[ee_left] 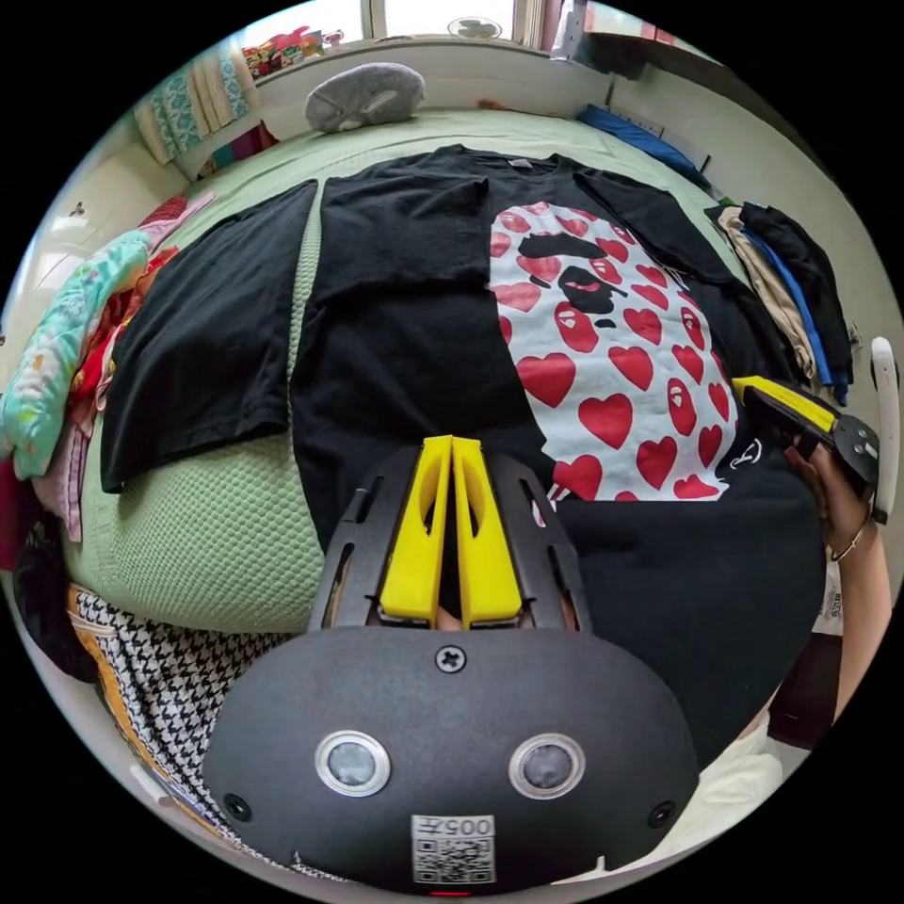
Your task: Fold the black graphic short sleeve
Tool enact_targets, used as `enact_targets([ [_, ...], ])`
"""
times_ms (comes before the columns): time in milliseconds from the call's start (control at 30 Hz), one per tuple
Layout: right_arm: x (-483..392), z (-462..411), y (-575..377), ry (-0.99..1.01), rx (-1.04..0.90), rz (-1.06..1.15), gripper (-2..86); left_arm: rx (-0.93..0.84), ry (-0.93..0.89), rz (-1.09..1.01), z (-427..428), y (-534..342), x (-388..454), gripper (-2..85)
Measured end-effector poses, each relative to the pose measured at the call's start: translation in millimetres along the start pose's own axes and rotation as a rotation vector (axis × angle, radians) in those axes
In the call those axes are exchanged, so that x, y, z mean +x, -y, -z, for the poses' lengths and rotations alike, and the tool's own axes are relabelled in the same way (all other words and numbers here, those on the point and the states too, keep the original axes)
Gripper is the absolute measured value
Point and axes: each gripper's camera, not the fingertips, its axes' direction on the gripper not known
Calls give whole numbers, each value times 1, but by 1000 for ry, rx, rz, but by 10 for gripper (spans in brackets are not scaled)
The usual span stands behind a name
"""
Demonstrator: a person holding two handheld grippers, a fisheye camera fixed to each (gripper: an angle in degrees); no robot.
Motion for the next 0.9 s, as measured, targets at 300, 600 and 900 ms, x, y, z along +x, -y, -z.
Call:
enact_targets([
  [300, 5, -2, -27, 48, 4, -5, -14, -3, -66, 27, 21, -20, -20, -3],
  [600, 0, -1, -52, 12, 18, 48, -13, -11, -85, 35, 41, -35, -36, -3],
  [900, 13, 3, -76, 71, 47, 7, -15, 6, -166, 63, 62, -53, -62, -5],
])
